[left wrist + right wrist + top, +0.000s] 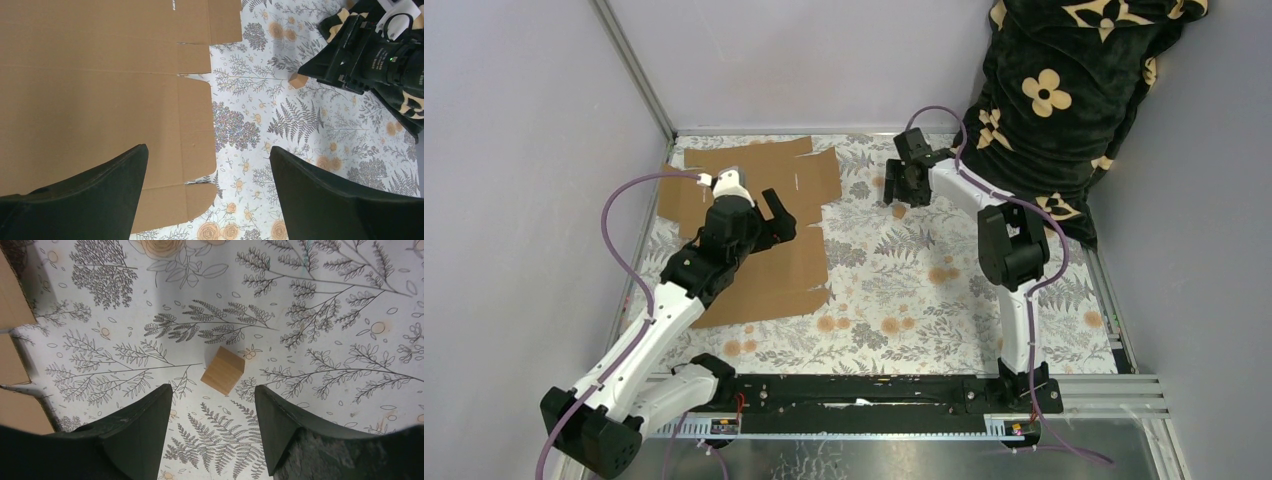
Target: Fold the paper box
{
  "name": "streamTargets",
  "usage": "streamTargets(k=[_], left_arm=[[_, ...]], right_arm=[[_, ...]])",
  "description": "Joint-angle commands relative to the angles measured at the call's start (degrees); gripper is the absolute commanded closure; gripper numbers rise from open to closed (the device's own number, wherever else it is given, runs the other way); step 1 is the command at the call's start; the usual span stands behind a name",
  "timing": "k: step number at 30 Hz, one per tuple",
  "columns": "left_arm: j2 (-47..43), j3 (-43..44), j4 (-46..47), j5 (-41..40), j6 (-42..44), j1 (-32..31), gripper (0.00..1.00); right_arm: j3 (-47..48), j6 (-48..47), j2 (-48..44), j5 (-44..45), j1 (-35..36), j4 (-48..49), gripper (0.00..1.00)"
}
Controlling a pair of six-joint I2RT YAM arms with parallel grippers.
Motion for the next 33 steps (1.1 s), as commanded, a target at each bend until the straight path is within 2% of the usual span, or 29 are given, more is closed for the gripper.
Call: streamTargets(k=[1, 19, 21, 26, 29, 32, 33], left_arm=[[-1.15, -1.17, 2.64, -0.49, -0.55, -0.42, 0.01], [-2.51, -0.99, 2.2, -1.38, 1.6, -0.4, 0.01], [-2.53, -1.09, 2.2, -1.24, 1.73, -0.41, 0.01], [-2.58, -1.49, 2.37, -1.12, 1.72, -0.39, 0.01], [-2.68, -1.88, 2.53, -0.96, 1.7, -0.41, 0.01], [-2.84, -2.16, 2.55, -0.88, 1.7, -0.41, 0.01], [-2.9, -2.24, 2.63, -0.83, 1.76, -0.43, 0.01]], right_arm=[[1.44, 1.92, 0.35, 2.89, 1.75, -1.56, 0.31], [4.59, 4.2, 4.83, 6.38, 2.07, -4.48, 0.33], [4.9, 4.24, 5.26, 6.44, 2.07, -4.61, 0.39], [4.03, 4.31, 5.16, 7.73, 2.07, -4.21, 0.45], [3.84, 4.06, 5.1, 8.6, 2.07, -4.57, 0.58], [2.68, 3.87, 4.07, 9.95, 2.07, -4.11, 0.62], [2.15, 3.68, 3.82, 10.11, 2.07, -3.52, 0.68]])
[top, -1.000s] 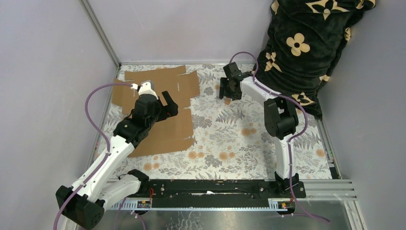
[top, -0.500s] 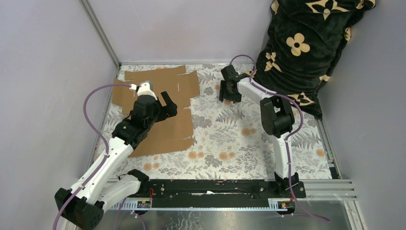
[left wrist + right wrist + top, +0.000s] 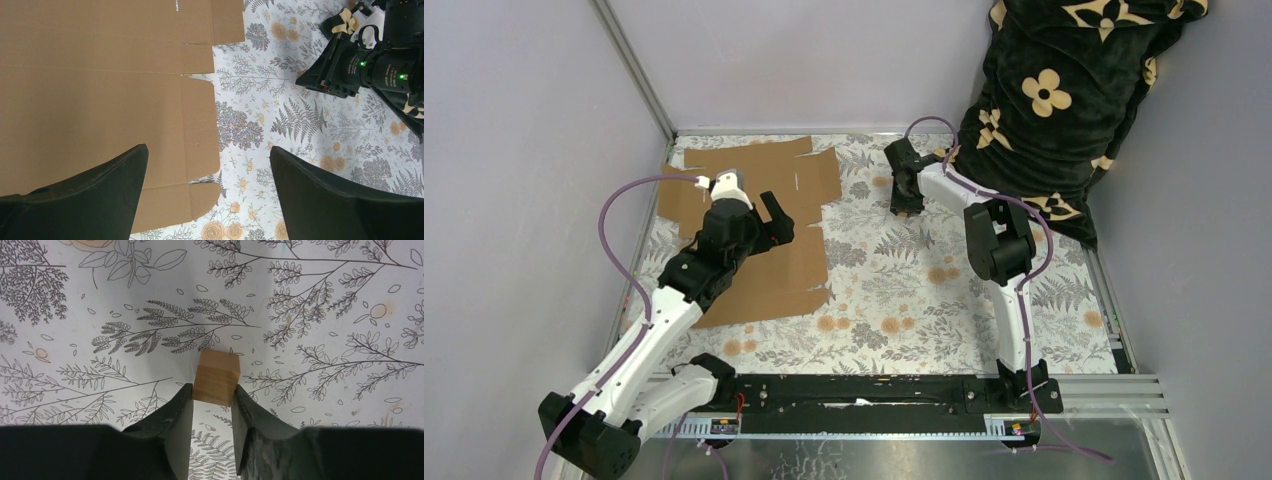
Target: Fold the paper box
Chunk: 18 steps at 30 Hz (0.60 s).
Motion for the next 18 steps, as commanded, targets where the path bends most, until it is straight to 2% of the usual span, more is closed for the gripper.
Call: streamTargets(k=[1, 4, 8, 13, 18], left_arm=[[-1.25, -0.99, 2.62, -0.24, 1.17, -0.23, 0.01], [-1.45, -1.43, 2.7, -0.15, 1.22, -0.17, 0.01], [-1.87, -1.97, 2.68, -0.32, 1.48, -0.17, 0.01], [-2.05, -2.12, 2.45, -0.34, 2.07, -0.17, 0.01], [-1.78, -2.15, 2.97, 0.04, 2.61, -0.17, 0.01]], right_arm=[[-0.4, -0.18, -2.1, 3.24, 0.28, 0.48, 0.74], [-0.05, -0.76, -2.18, 3.97, 0.23, -1.0, 0.78], [-3.29, -1.97, -5.41, 6.68, 0.06, -1.59, 0.8], [-15.16, -2.26, -15.37, 8.06, -2.15, -0.06, 0.8], [-32.59, -0.42, -29.75, 8.61, -5.36, 0.37, 0.79]])
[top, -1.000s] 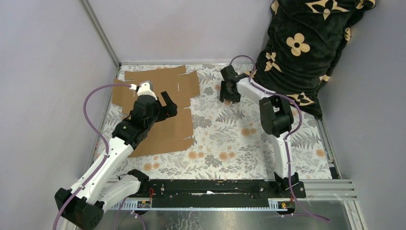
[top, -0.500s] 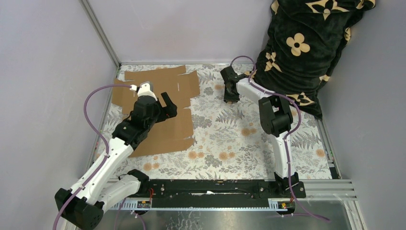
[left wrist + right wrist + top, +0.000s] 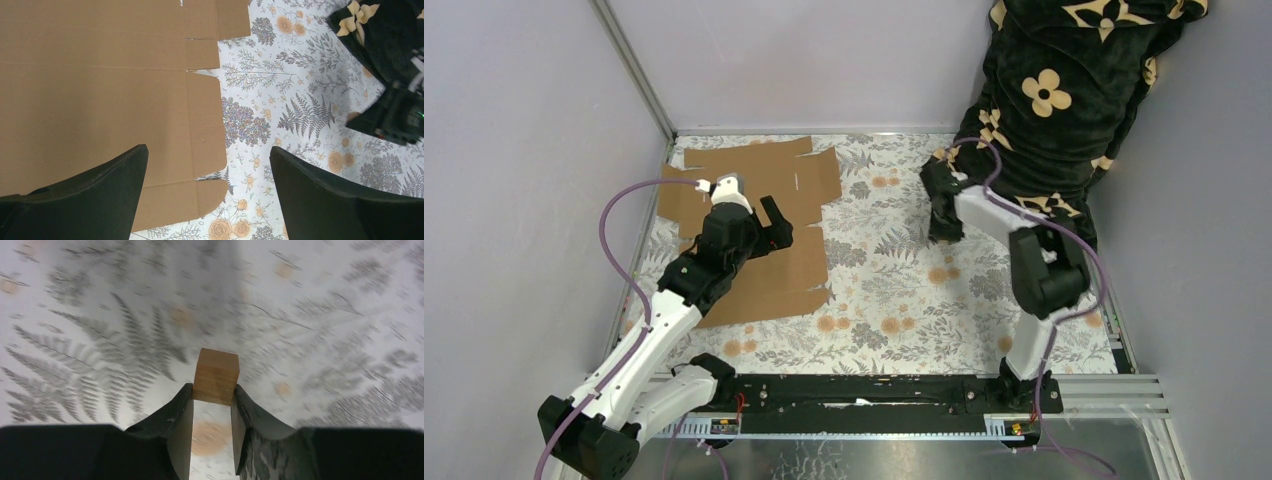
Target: Fold the paper box
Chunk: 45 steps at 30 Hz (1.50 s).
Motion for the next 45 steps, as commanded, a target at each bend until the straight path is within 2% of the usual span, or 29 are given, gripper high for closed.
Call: streamTargets(k=[1, 5, 9, 18, 25, 27, 31, 36, 39, 45], left_arm=[[-0.41, -0.34, 3.2, 0.11, 1.58, -0.17, 0.01], [0.72, -0.22, 4.39, 1.64, 2.23, -0.17, 0.01], [2.02, 0.5, 5.28, 3.54, 2.28, -0.12, 0.01], [3.83, 0.04, 7.38, 6.97, 1.08, -0.17, 0.01], [5.05, -0.31, 8.84, 8.24, 0.45, -0.17, 0.01], [5.65, -0.09, 8.98, 8.62, 0.43, -0.17, 0.01], [6.25, -0.02, 9.59, 8.65, 0.19, -0.17, 0.01], [6.82, 0.23, 9.58, 8.41, 0.31, -0.17, 0.01], [6.92, 0.27, 9.31, 7.7, 0.58, -0.16, 0.01], [8.98, 2.71, 6.39, 6.48, 2.27, -0.17, 0.01]], right_arm=[[-11.62, 1.64, -14.66, 4.08, -3.06, -1.02, 0.79], [-20.23, 3.74, -25.48, 5.58, -4.92, -4.23, 0.76], [-26.2, 7.82, -32.24, 5.61, -5.03, -7.52, 0.74], [-37.89, 20.47, -39.78, 6.35, -4.94, -10.95, 0.78], [-40.06, 29.09, -45.8, 3.15, -4.5, -12.21, 0.85], [-40.93, 30.23, -46.96, 3.62, -4.53, -12.74, 0.84], [-43.75, 31.9, -48.57, 4.42, -4.52, -13.12, 0.76], [-45.22, 31.75, -50.43, 5.78, -4.52, -13.77, 0.36], [-44.61, 31.39, -52.07, 5.86, -4.52, -14.44, 0.22], [-37.81, 23.52, -55.63, 0.82, -4.44, -9.61, 0.16]])
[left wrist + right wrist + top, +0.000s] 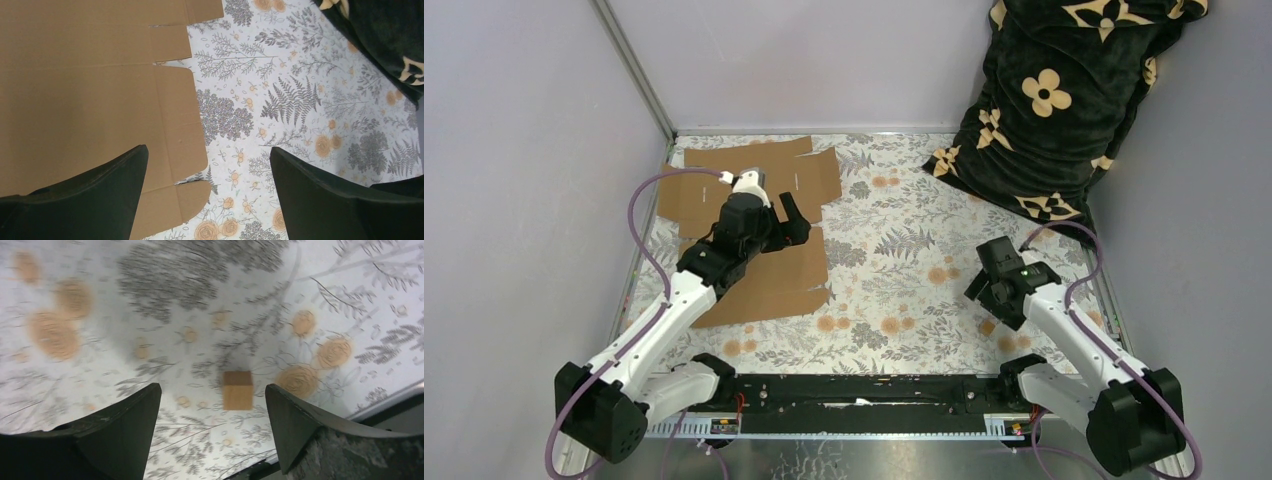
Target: Fold the paper box
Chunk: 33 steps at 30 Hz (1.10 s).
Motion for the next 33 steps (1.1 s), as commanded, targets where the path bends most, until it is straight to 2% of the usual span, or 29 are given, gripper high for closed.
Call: streamTargets(k=[1, 4, 6, 8, 10, 16, 21, 25, 29, 33], left_arm=[[2.32, 3.68, -1.26, -2.26, 2.28, -0.15, 0.01], [2.72, 4.64, -3.45, -4.22, 2.11, 1.11, 0.02], [2.52, 3.89, -3.19, 0.69, -0.3, 4.93, 0.02], [2.89, 3.08, -1.82, 8.76, -2.11, 10.41, 0.02], [4.16, 3.35, -2.38, 12.82, -2.66, 14.72, 0.02], [4.5, 4.38, -5.83, 13.02, -1.75, 19.17, 0.02], [0.72, 3.45, -7.78, 12.12, -2.47, 19.88, 0.02], [-1.75, 3.71, -10.73, 10.7, -1.8, 19.87, 0.01], [-4.16, 3.37, -12.93, 8.34, -1.13, 19.87, 0.02], [-5.76, 2.46, -13.37, 7.35, -0.9, 19.87, 0.01]], right_arm=[[8.52, -7.84, -2.83, -4.22, 0.39, 5.75, 0.11], [13.93, -15.79, -0.81, -11.82, 0.64, 14.47, 0.08], [17.94, -20.44, 3.13, -18.39, 0.64, 20.53, 0.07], [22.86, -24.32, 11.4, -25.25, 0.64, 24.89, 0.07], [28.73, -26.6, 20.43, -29.92, 0.64, 27.23, 0.08], [52.26, -30.34, 47.86, -43.33, 0.96, 30.23, 0.1], [76.17, -31.41, 66.49, -48.87, 1.87, 28.41, 0.11], [89.42, -30.45, 77.67, -50.23, 3.05, 28.59, 0.11], [96.25, -26.86, 85.03, -51.76, 4.52, 32.59, 0.12], [96.06, -24.9, 87.62, -50.64, 7.23, 37.68, 0.13]])
